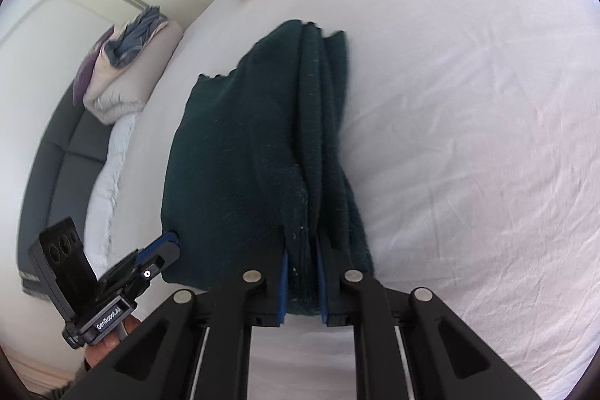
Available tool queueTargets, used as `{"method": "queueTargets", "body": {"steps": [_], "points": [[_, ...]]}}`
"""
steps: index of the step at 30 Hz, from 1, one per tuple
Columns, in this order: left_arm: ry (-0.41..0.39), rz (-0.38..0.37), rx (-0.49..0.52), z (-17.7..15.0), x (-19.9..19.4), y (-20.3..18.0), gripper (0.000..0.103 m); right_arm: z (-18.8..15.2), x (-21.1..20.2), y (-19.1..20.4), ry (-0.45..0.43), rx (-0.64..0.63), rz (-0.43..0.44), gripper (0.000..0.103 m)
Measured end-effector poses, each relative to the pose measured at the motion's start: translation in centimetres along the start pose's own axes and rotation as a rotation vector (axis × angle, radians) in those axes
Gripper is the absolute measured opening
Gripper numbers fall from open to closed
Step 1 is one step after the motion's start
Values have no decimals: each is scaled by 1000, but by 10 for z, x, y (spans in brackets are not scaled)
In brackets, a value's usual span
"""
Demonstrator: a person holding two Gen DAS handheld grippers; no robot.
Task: Fold small clothes
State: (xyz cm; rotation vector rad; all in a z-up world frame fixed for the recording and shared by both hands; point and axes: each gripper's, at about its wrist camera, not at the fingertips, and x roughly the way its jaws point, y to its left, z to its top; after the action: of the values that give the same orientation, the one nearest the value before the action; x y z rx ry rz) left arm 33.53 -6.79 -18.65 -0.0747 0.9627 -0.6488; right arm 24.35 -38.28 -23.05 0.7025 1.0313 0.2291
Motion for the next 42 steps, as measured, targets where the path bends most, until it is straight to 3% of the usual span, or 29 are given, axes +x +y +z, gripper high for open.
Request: {"method": "queueTargets", "body": {"steps": [5, 8, 10, 12, 13, 15, 18, 22, 24, 30, 34, 37, 42], "points": [[16, -8, 10, -11, 1, -3, 23, -10, 2, -31, -38, 87, 101, 10], [18, -8, 15, -10, 3, -1, 23, -10, 2, -29, -27, 68, 106, 12], [20, -10, 9, -9, 5, 2, 23, -2, -6, -14, -29, 37, 83, 20], [22, -11, 4, -8, 6, 4, 23, 9, -24, 0, -89, -2, 27, 26], [23, -17, -2, -7, 7, 5, 23, 17, -35, 8, -134, -22, 0, 33], [25, -19, -5, -6, 9, 5, 23, 35, -43, 16, -177, -21, 29, 37], [27, -17, -3, -4, 12, 3, 23, 59, -24, 34, -120, -47, 112, 37], [32, -19, -9, -4, 15, 1, 23, 76, 12, 33, -39, -9, 108, 37], [32, -19, -7, -5, 16, 0, 23, 79, 26, 27, -5, 25, 66, 37], [30, -25, -16, -5, 18, 0, 23, 82, 40, 14, 48, 81, 75, 35], [31, -20, -18, -5, 19, -3, 23, 89, 50, 8, 82, 124, 144, 34], [33, -23, -22, -3, 19, -3, 23, 92, 53, 7, 75, 130, 157, 12], [25, -40, -31, 0, 16, -3, 23, 81, 31, 5, -17, 94, 112, 8]]}}
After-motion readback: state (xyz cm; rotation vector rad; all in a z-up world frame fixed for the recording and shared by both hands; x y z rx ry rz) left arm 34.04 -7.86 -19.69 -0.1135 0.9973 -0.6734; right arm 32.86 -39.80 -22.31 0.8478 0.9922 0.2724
